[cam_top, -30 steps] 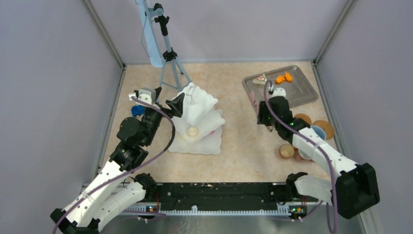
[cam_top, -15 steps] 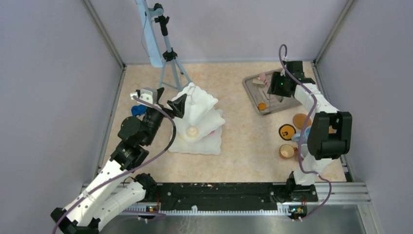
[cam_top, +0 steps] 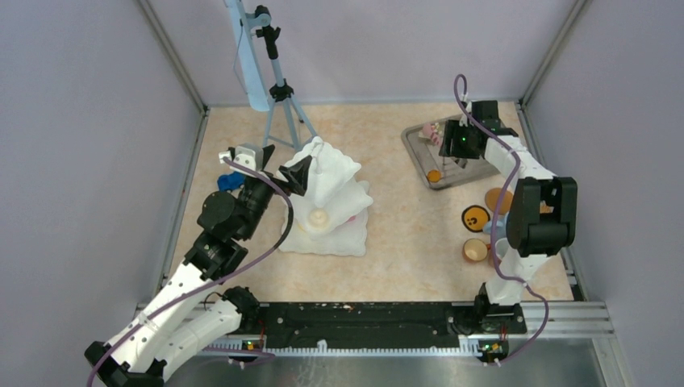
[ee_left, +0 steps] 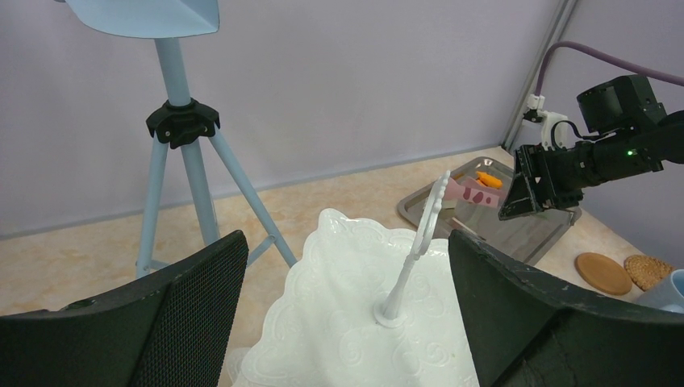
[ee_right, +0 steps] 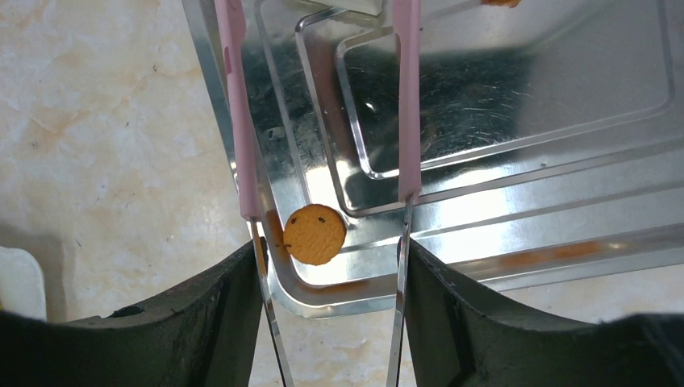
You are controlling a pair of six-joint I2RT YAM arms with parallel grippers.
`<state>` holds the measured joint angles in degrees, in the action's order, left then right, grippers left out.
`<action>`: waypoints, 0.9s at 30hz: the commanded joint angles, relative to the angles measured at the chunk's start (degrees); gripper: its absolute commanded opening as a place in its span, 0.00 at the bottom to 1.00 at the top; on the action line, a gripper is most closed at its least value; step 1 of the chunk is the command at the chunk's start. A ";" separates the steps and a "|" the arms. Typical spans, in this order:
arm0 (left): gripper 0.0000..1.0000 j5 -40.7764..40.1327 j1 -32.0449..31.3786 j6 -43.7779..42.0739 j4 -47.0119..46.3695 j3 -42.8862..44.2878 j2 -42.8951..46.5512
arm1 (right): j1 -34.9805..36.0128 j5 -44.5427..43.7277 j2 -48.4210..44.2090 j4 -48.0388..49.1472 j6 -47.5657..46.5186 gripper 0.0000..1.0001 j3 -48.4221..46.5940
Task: Serve the afternoon tea
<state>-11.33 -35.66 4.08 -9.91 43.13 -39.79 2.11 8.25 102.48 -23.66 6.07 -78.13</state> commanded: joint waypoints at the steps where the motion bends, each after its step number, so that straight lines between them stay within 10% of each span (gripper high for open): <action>1: 0.99 0.70 0.23 0.34 -2.03 0.83 -0.26 | -0.26 0.29 0.80 4.67 -2.10 0.59 -2.46; 27: 0.99 0.61 0.26 0.04 -2.04 0.87 -1.08 | 5.01 -5.86 8.57 4.20 -2.91 0.68 -8.49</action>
<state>-11.33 -35.66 4.14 -9.89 43.13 -40.69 5.50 2.96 110.32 -21.67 3.18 -84.86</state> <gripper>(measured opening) 0.987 0.641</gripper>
